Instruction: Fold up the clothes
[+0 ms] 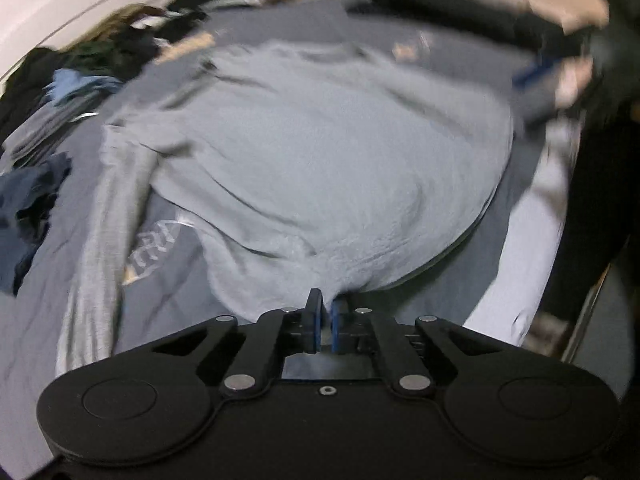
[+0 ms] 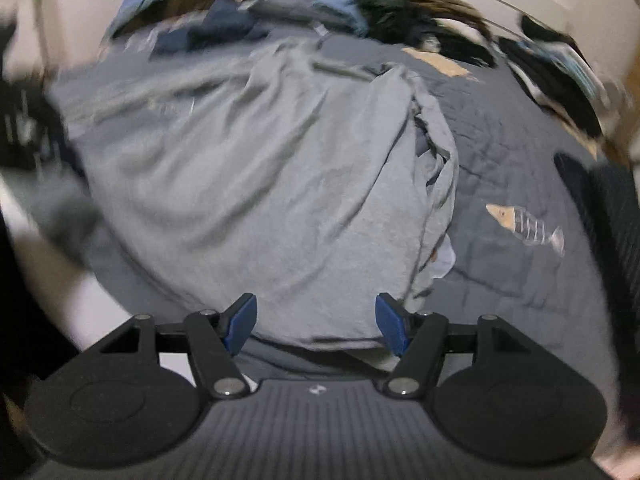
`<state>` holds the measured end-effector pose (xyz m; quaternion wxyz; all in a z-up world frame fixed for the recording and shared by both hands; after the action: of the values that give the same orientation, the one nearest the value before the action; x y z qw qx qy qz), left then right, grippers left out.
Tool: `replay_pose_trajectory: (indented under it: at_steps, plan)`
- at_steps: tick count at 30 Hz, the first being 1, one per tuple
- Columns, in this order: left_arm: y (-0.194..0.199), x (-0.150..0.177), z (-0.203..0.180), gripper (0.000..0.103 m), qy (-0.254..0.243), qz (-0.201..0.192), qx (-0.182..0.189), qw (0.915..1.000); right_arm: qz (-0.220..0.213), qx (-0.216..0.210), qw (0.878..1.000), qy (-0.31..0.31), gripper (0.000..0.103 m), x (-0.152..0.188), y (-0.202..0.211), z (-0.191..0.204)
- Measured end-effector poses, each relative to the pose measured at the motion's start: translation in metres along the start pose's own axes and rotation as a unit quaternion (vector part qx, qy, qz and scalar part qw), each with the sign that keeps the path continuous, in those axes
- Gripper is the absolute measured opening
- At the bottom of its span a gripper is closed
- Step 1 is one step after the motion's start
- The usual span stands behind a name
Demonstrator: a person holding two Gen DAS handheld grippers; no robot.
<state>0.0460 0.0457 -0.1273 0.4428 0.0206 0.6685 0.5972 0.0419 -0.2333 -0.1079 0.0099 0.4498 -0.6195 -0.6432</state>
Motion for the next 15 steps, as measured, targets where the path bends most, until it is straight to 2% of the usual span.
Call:
replay_pose_trajectory:
  at_steps: [3, 7, 13, 15]
  plan:
    - [0.033, -0.002, 0.02, 0.004, 0.037, -0.025, 0.0, 0.999, 0.013, 0.007, 1.0, 0.017, 0.065, 0.001, -0.011, -0.002]
    - [0.06, 0.003, 0.034, 0.004, 0.052, -0.024, -0.013, 0.9983, 0.016, -0.005, 0.999, 0.032, 0.065, 0.001, -0.03, 0.008]
    - [0.057, 0.028, 0.034, 0.006, 0.032, 0.05, -0.037, 0.9975, 0.008, -0.032, 0.999, 0.008, 0.065, -0.009, -0.042, 0.012]
    - [0.066, 0.026, 0.034, 0.011, 0.055, 0.023, -0.014, 0.9981, 0.0, -0.046, 0.998, -0.032, 0.065, -0.012, -0.035, -0.003]
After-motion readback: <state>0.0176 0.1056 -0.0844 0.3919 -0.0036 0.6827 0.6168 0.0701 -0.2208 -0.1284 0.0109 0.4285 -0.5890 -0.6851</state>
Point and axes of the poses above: each gripper's, at about its wrist camera, not at the fingertips, and y roughly against the way its jaws point, z to its left, x to its underside, the point moved 5 cm from there along -y, roughly the way its jaws point, and after that the axes turned 1 degree about z, right-handed, at the moved point
